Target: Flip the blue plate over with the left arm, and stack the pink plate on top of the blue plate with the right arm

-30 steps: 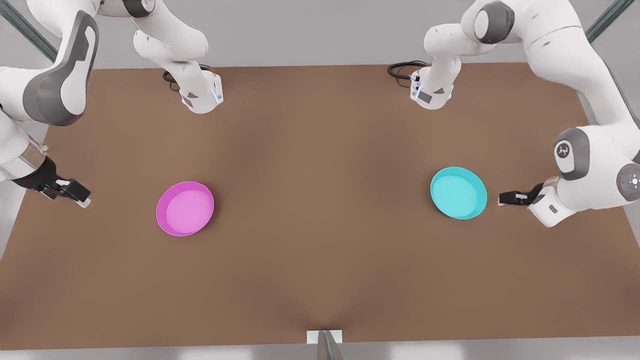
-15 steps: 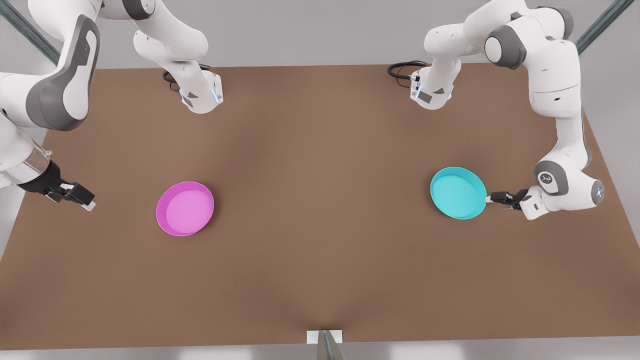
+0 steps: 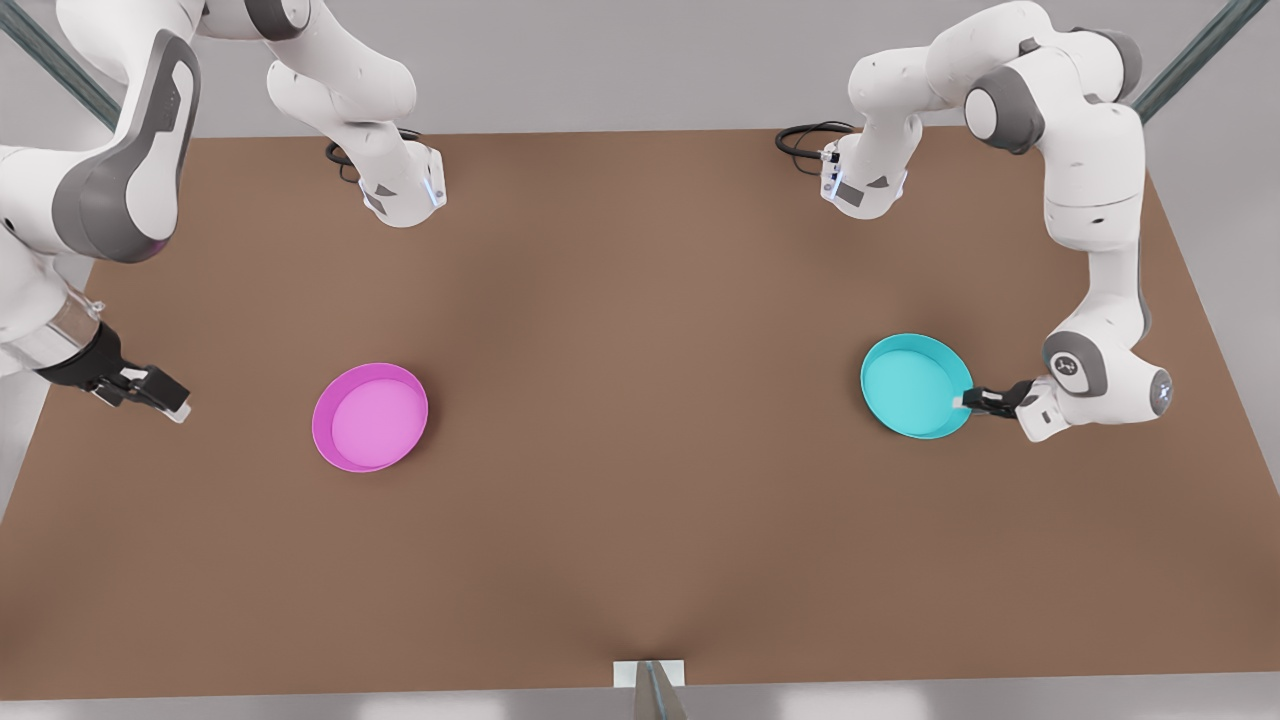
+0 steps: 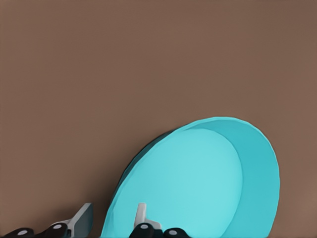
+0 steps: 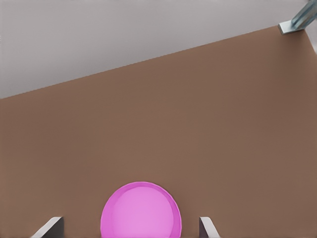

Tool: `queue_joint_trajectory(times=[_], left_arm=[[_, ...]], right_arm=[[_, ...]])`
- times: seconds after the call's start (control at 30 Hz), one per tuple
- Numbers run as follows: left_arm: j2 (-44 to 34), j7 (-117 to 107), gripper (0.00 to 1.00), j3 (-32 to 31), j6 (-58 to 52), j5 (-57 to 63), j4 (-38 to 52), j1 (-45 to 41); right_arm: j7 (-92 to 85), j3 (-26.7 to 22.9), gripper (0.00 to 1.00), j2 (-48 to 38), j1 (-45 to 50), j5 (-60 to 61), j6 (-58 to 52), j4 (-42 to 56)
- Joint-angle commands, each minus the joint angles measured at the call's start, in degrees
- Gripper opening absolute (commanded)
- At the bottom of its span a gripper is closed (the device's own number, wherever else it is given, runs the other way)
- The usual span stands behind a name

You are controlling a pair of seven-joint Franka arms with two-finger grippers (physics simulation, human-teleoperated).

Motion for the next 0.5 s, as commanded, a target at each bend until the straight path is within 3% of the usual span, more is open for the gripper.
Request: queue_joint_trajectory(times=[0.0, 0.2, 0.23, 0.47], left_arm=[[0.02, 0.0, 0.4, 0.0, 0.03, -0.21, 0.0, -0.02], [0.72, -0.09, 0.36, -0.18, 0.47, -0.21, 0.0, -0.19], [0.72, -0.09, 0.3, -0.18, 0.47, -0.21, 0.09, -0.19], [1.42, -0.09, 0.27, -0.18, 0.56, -0.48, 0.09, -0.19]], right_arm=[[0.0, 0.0, 1.0, 0.07, -0.01, 0.0, 0.0, 0.0], [0.0, 0.0, 1.0, 0.07, 0.08, 0.0, 0.26, 0.0], [0.0, -0.09, 1.0, 0.07, 0.17, -0.09, 0.35, 0.0], [0.0, -0.09, 1.0, 0.07, 0.17, 0.0, 0.35, 0.0]])
